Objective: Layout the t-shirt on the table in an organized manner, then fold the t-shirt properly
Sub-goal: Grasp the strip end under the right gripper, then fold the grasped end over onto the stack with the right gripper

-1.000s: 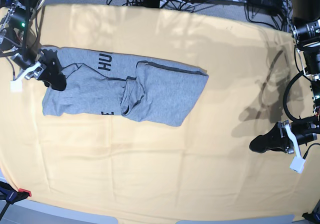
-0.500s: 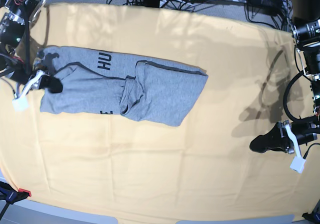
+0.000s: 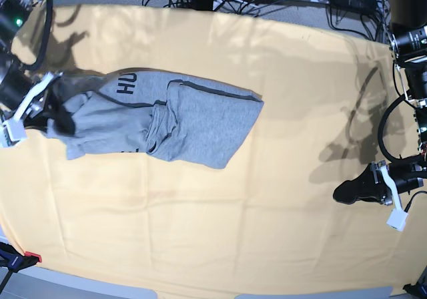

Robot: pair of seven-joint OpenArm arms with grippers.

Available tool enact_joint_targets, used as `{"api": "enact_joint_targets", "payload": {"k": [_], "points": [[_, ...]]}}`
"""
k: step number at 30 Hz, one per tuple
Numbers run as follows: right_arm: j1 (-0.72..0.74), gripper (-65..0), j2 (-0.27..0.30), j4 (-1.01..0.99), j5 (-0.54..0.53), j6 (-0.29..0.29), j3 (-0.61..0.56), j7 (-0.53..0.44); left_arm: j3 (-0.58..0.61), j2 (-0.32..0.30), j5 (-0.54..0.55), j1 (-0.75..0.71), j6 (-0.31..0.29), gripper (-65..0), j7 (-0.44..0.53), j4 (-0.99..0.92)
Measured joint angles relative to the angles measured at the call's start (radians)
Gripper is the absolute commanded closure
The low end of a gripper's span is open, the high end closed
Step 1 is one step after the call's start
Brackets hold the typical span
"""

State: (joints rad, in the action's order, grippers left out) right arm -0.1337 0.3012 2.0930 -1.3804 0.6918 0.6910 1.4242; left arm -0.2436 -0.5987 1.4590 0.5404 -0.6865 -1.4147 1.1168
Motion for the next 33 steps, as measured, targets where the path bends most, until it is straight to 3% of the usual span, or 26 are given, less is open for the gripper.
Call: {"api": "enact_joint_targets", "payload": {"k": [2,7,12,16,19,25,29,33], "points": [[-0.002,0.0,-0.045,0.027,-0.070,0.001,-0.015,0.000,0.000,0.001,0.000,0.000,0.000,0.0,0.000,0.000],[0.031,0.0,-0.125,0.070,-0.070,0.001,-0.144,0.001,0.000,0.001,0.000,-0.011,0.000,0.0,0.000,0.000],[0.096,0.0,-0.217,0.069,-0.050,0.002,-0.356,0.000,0.000,0.001,0.000,-0.014,0.000,0.0,0.001,0.000],[0.146,0.0,-0.269,0.059,0.179,0.002,-0.515,-0.002,0.000,0.001,0.000,-0.048,0.000,0.0,0.000,0.000],[0.190,0.0,-0.285,0.014,0.354,0.002,-0.614,-0.078,0.000,0.002,0.000,-0.066,0.000,0.0,0.001,0.000],[0.297,0.0,-0.288,-0.152,0.531,0.002,-0.776,-0.161,0.000,0.000,0.000,-0.075,0.000,0.0,0.000,0.000],[0.358,0.0,-0.288,-0.270,0.534,0.001,-0.858,-0.197,0.000,0.000,0.000,-0.075,0.000,0.0,0.001,0.000],[0.412,0.0,-0.344,-0.360,0.695,0.001,-0.920,-0.245,0.000,0.000,0.000,-0.075,0.000,0.0,0.000,0.000]]}}
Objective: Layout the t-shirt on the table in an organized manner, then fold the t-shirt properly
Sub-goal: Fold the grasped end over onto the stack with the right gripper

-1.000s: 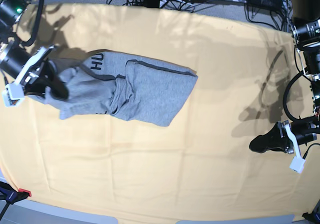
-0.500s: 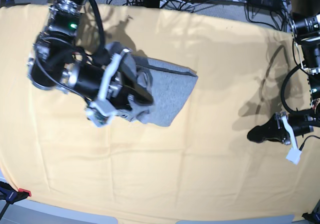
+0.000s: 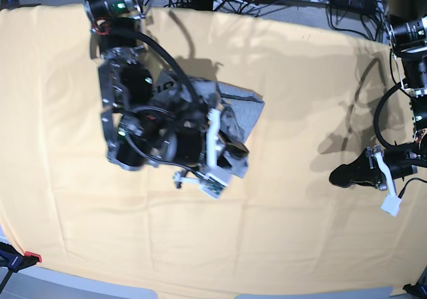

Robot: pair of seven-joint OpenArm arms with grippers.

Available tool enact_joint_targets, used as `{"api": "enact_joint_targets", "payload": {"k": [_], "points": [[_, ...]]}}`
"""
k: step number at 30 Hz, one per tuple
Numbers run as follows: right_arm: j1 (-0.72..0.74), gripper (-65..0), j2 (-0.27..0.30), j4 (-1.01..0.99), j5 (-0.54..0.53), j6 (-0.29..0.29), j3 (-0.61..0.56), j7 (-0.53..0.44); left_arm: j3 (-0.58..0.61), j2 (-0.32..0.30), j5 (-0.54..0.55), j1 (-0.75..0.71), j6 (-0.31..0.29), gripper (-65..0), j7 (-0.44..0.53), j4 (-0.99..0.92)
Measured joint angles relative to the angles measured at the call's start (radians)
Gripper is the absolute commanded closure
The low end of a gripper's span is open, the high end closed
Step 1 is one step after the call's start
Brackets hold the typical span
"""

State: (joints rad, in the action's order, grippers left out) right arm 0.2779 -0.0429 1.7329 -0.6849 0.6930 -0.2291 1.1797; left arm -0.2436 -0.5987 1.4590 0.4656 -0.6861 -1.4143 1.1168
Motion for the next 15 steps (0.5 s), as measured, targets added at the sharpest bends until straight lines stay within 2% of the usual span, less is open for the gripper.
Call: {"api": "enact_joint_targets", "payload": {"k": [3,6,7,10,11,12,15], "points": [[0.037,0.0,-0.043,-0.034,0.015,0.000,-0.024,-0.075,0.000,0.000,0.000,0.000,0.000,0.0,0.000,0.000],[0.074,0.0,-0.082,-0.069,0.053,0.000,-0.055,-0.076,0.000,0.001,0.000,0.000,0.000,0.0,0.000,0.000],[0.082,-4.6,-0.091,-0.077,0.080,0.000,-0.065,-0.071,0.000,0.001,0.000,0.000,0.000,0.0,0.000,0.000],[0.118,-34.5,-0.096,-0.083,0.076,0.000,-0.077,-0.070,0.000,0.000,0.000,0.000,0.000,0.0,0.000,0.000],[0.134,-41.6,-0.097,-0.083,0.075,0.000,-0.077,-0.074,0.000,0.000,0.000,0.000,-0.006,0.0,0.000,0.000],[0.153,-45.5,-0.097,-0.083,0.071,0.000,-0.076,-0.074,0.000,0.001,0.000,0.000,-0.007,0.0,0.001,0.000],[0.204,-46.1,-0.092,-0.079,0.013,0.000,-0.074,-0.023,0.000,0.001,0.000,0.000,-0.007,0.0,0.000,0.000]]}}
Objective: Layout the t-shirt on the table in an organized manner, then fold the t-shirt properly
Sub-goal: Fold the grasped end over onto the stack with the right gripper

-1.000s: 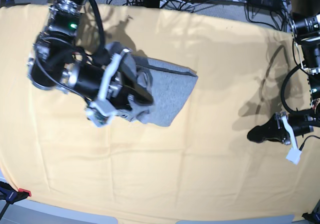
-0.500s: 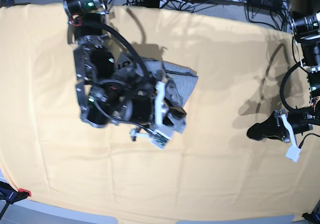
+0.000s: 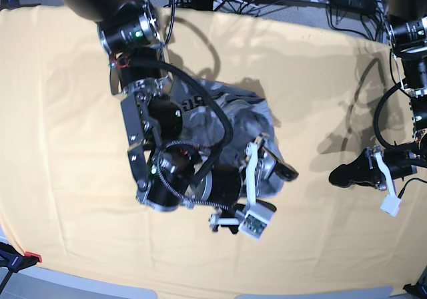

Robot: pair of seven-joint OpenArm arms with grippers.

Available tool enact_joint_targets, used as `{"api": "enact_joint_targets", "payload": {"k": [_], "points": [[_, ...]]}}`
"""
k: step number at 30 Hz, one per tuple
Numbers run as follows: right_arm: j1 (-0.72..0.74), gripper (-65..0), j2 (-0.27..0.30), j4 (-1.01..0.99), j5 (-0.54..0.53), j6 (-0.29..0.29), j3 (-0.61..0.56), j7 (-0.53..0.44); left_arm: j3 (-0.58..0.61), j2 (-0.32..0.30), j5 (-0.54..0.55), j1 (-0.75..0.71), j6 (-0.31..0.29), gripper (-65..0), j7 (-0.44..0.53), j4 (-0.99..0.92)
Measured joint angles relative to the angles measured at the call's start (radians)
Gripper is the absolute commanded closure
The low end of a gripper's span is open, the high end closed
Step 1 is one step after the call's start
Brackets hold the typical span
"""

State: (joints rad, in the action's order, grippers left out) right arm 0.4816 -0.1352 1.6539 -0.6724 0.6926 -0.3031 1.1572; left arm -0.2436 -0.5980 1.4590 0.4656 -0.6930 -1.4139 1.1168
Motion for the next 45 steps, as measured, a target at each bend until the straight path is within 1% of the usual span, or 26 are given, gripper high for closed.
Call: {"api": "enact_joint_targets", "payload": {"k": [2,4,7,10,14,17,18,20,22,23,24,26,28,30,31,34,35,38,42,45], "points": [[0.031,-46.1,-0.002,0.018,-0.022,0.002,0.008,0.091,0.000,0.000,0.000,0.000,0.000,0.0,0.000,0.000],[0.058,-46.0,-0.001,0.036,-0.055,0.004,0.033,0.143,0.000,0.000,0.000,0.000,0.000,0.0,0.000,0.000],[0.069,-46.0,0.039,0.041,-0.111,0.004,0.085,0.142,0.000,0.000,0.000,0.000,0.000,0.0,0.000,0.000],[0.043,-46.0,0.098,0.040,-0.097,0.003,0.133,0.156,0.000,0.000,0.000,-0.001,0.000,0.0,0.000,0.000],[-0.023,-46.0,0.174,0.039,-0.172,0.004,0.146,0.149,0.000,0.000,0.000,0.000,0.000,0.0,0.000,0.000],[-0.097,-46.0,0.206,0.039,-0.207,0.003,0.143,0.154,0.000,0.000,0.000,0.000,0.000,0.0,0.000,0.000],[-0.116,-46.0,0.208,0.037,-0.219,0.003,0.143,0.153,0.000,0.000,0.000,0.000,0.000,0.0,0.000,0.000],[-0.138,-46.0,0.202,0.035,-0.219,0.003,0.143,0.122,0.000,0.000,0.000,0.000,0.000,0.0,0.000,0.000],[-0.153,-46.0,0.194,0.032,-0.210,0.003,0.143,0.063,0.000,0.002,0.000,0.000,0.000,0.0,0.001,0.000],[-0.161,-45.9,0.184,0.027,-0.176,0.005,0.143,0.021,0.000,0.002,0.000,0.000,0.000,0.0,0.000,0.000],[-0.169,-44.1,0.170,0.018,-0.126,0.004,0.143,-0.006,0.000,0.002,0.000,0.000,0.000,0.0,0.000,0.000],[-0.182,-36.0,0.137,-0.012,-0.013,0.003,0.143,-0.024,0.000,0.002,0.000,0.000,0.000,0.0,0.000,0.000],[-0.187,-28.1,0.113,-0.049,0.001,0.003,0.143,-0.030,0.000,0.002,0.000,0.000,0.000,0.0,0.000,0.000],[-0.184,-24.1,0.098,-0.087,-0.001,0.003,0.143,-0.040,0.000,0.002,0.000,0.000,0.000,0.0,0.000,0.000],[-0.182,-20.3,0.095,-0.103,0.000,0.003,0.143,-0.040,0.000,0.002,0.000,0.000,0.000,0.0,0.000,0.000],[-0.182,-2.1,0.100,-0.109,0.014,0.003,0.143,-0.038,0.000,0.002,0.000,-0.001,0.000,0.0,0.000,0.000],[-0.180,0.0,0.101,-0.106,0.014,0.003,0.143,-0.039,0.000,0.002,0.000,0.000,0.000,0.0,0.000,0.000],[-0.180,0.0,0.100,-0.062,0.000,0.003,0.143,-0.038,0.000,0.002,0.000,0.000,0.000,0.0,0.000,0.000],[-0.176,0.0,0.099,0.006,-0.108,0.003,0.143,-0.036,0.000,0.002,0.000,-0.003,0.000,0.0,0.001,0.000],[-0.176,0.0,0.082,0.027,-0.132,0.003,0.143,-0.056,0.000,0.002,0.000,-0.003,0.000,0.0,0.000,0.000]]}}
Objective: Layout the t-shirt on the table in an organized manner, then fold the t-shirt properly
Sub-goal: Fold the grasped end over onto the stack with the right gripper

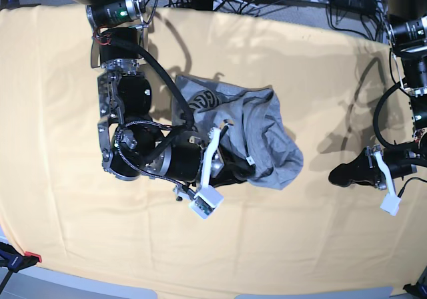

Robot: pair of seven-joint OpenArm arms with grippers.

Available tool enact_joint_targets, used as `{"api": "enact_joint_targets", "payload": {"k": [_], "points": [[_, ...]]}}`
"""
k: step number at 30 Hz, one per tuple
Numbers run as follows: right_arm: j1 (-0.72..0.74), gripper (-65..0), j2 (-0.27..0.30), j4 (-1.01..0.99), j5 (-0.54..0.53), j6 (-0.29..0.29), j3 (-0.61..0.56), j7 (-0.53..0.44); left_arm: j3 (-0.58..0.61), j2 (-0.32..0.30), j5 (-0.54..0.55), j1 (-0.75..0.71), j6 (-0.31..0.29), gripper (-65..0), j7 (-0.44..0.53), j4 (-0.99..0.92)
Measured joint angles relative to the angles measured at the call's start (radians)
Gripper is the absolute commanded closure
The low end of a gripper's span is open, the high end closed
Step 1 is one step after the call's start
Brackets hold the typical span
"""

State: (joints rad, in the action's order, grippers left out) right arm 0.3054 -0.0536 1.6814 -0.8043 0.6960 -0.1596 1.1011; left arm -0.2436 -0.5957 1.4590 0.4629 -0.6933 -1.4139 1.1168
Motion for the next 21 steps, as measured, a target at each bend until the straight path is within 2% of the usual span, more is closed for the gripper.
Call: {"api": "enact_joint_targets", "payload": {"k": [2,6,10,13,14,15,18,21], "points": [[-0.001,0.0,-0.028,0.000,0.035,0.000,0.001,-0.021,0.000,0.000,0.000,0.000,0.000,0.0,0.000,0.000],[-0.001,0.0,-0.095,0.000,0.186,0.000,0.001,-0.088,0.000,0.000,0.000,0.000,0.000,0.0,0.000,0.000],[0.003,-1.2,-0.096,0.000,0.271,0.000,0.000,-0.154,0.000,0.000,0.000,0.000,0.000,0.0,0.000,0.000],[0.029,-30.3,-0.094,0.000,0.300,0.000,0.001,-0.142,0.000,0.001,0.000,0.000,0.000,0.0,0.000,0.000],[0.047,-38.0,-0.094,0.000,0.301,0.000,0.002,-0.132,0.000,0.001,0.000,0.000,0.000,0.0,0.000,0.000],[0.068,-41.9,-0.095,0.000,0.311,-0.012,0.002,-0.105,0.000,0.000,0.000,0.000,0.000,0.0,0.000,0.000],[0.116,-41.9,-0.097,0.001,0.317,-0.023,0.002,0.000,0.000,0.000,0.000,0.000,0.000,0.0,0.000,0.000],[0.150,-41.9,-0.084,0.006,0.241,-0.023,0.003,0.071,0.000,0.001,0.000,0.000,0.008,0.0,0.000,0.000]]}}
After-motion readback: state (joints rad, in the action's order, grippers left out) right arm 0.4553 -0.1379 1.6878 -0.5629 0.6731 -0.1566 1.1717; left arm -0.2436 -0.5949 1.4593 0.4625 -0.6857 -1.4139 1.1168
